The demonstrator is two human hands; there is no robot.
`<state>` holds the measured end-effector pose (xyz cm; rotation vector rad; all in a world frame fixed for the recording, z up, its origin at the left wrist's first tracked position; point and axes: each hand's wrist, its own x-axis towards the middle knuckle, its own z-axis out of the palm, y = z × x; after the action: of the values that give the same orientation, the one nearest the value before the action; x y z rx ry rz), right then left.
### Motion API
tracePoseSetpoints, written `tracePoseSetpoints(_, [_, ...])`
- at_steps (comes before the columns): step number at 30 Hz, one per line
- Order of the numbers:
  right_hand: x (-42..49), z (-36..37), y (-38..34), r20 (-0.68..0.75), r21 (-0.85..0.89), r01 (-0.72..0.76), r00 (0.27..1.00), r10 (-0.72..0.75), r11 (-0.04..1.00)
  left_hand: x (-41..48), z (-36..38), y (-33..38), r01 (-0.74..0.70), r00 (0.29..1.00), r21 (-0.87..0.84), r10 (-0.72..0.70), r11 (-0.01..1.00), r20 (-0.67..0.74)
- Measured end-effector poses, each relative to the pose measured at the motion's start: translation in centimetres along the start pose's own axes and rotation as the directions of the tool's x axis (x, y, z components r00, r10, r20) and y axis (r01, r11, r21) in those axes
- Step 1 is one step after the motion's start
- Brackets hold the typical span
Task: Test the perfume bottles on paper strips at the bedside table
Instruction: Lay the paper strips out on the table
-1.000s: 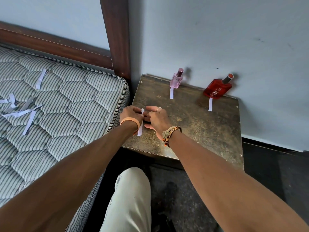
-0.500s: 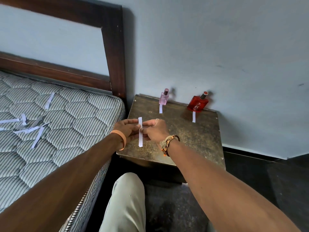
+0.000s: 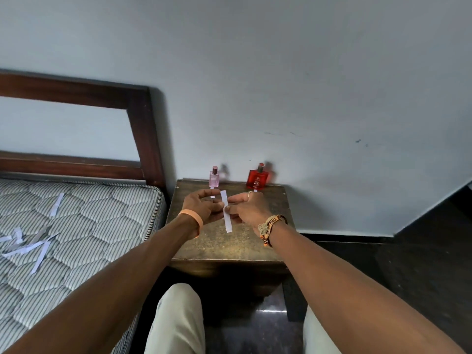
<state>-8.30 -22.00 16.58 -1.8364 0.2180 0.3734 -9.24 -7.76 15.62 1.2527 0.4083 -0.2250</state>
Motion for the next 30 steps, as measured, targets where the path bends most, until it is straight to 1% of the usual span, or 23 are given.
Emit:
tracePoseSetpoints(5, [-1.1, -4.9, 1.2, -0.066, 0.019, 0.008, 0.998, -0.007, 1.0, -0.4, 4.8, -0.9, 0.006, 0.999, 0.122, -0.012, 0.993, 0.048])
tracePoseSetpoints(9, [-0.5, -9.0, 2.6, -0.131, 0.037, -0.002, 0.991, 0.007, 0.999, 0.3, 8.6, -1.7, 0.023, 0.995, 0.116, -0.035, 0.993, 0.098])
tracePoseSetpoints(14, [1.6, -12.3, 5.0, -0.174, 0.087, -0.023, 0.984, 0.038, 0.996, 2.6, 12.7, -3.6, 0.043, 0.995, 0.151, -0.056, 0.988, 0.082])
tracePoseSetpoints(21, [5.8, -13.9, 9.6, -0.236, 0.157, -0.092, 0.963, 0.128, 0.983, 6.7, 16.2, -7.2, 0.104, 0.989, 0.185, -0.121, 0.977, 0.082])
tracePoseSetpoints(25, [8.3, -14.3, 12.3, -0.284, 0.144, -0.127, 0.945, 0.163, 0.981, 9.7, 17.2, -9.3, 0.146, 0.984, 0.239, -0.166, 0.96, 0.062])
tracePoseSetpoints(30, [11.5, -14.9, 14.8, -0.283, 0.152, -0.189, 0.932, 0.226, 0.97, 12.7, 18.1, -11.2, 0.185, 0.979, 0.293, -0.202, 0.938, 0.028])
